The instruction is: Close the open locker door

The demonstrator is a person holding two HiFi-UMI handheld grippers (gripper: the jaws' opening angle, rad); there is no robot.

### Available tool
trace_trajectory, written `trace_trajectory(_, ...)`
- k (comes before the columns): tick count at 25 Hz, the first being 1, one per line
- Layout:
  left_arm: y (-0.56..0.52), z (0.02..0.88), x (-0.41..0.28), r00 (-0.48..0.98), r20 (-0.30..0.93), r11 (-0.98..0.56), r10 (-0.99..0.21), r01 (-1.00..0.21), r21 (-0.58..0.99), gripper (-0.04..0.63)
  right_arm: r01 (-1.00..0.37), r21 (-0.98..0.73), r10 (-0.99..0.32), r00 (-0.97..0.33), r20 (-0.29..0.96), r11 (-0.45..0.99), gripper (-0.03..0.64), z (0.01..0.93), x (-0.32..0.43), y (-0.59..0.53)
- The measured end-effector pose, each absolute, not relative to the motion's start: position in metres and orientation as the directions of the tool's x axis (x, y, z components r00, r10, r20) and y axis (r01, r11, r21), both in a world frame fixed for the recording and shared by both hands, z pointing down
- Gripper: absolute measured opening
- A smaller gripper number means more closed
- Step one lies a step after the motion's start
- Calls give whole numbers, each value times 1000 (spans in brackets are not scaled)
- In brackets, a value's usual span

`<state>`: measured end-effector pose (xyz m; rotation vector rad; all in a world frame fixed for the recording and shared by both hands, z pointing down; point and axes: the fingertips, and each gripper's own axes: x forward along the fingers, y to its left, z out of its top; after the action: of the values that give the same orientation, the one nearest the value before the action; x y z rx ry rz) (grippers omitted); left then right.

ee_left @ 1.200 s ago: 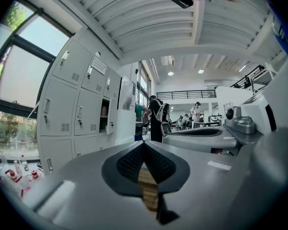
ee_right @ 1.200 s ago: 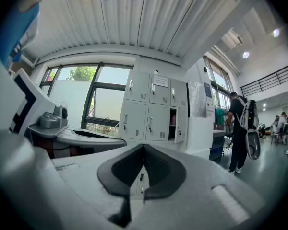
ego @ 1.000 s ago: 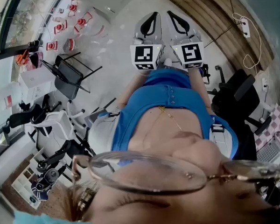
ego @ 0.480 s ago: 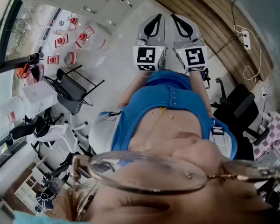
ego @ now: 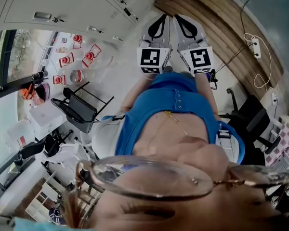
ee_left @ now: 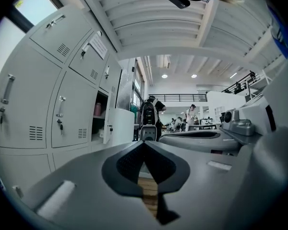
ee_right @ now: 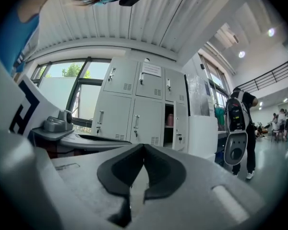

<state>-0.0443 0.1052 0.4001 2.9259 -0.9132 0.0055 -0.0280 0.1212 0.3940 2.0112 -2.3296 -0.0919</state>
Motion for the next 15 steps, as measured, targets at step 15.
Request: trace_trajectory(15,33,411,-46,790,56,-782,-611,-613,111,0,-979,48,-980,-194,41,196,2,407,-25,43)
